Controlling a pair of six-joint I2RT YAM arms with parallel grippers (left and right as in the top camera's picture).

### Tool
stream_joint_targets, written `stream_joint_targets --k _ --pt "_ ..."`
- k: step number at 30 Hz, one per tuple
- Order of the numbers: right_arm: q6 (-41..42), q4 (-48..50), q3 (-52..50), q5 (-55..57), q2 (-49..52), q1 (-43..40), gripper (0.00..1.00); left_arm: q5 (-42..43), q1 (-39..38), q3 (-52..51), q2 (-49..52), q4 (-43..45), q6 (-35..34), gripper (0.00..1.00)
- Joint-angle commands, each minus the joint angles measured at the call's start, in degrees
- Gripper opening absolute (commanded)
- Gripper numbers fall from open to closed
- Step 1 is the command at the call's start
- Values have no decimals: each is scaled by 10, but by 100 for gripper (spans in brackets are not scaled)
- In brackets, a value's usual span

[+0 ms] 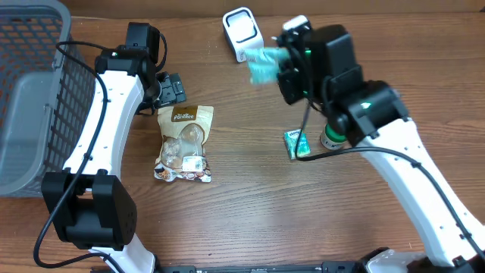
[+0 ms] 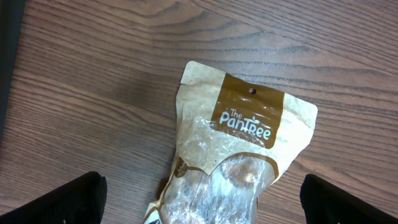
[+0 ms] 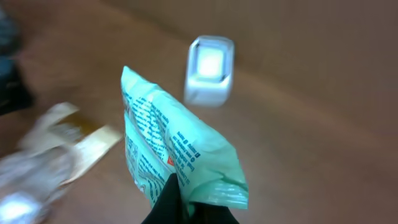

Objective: Scan the item barcode
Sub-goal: 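Hold the teal packet against the scanner window with the right gripper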

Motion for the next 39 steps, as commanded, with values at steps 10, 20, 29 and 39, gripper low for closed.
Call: stream_joint_targets --k 10,20,29,39 --pt "-391 303 11 268 196 28 4 -5 -5 8 -8 1 9 99" --pt "-621 605 11 265 338 28 4 -5 -5 8 -8 1 9 100" --pt "-688 728 12 195 411 4 3 -5 -5 8 -8 1 9 100" --pt "-664 754 61 124 436 -25 3 -5 -5 8 -8 1 9 100"
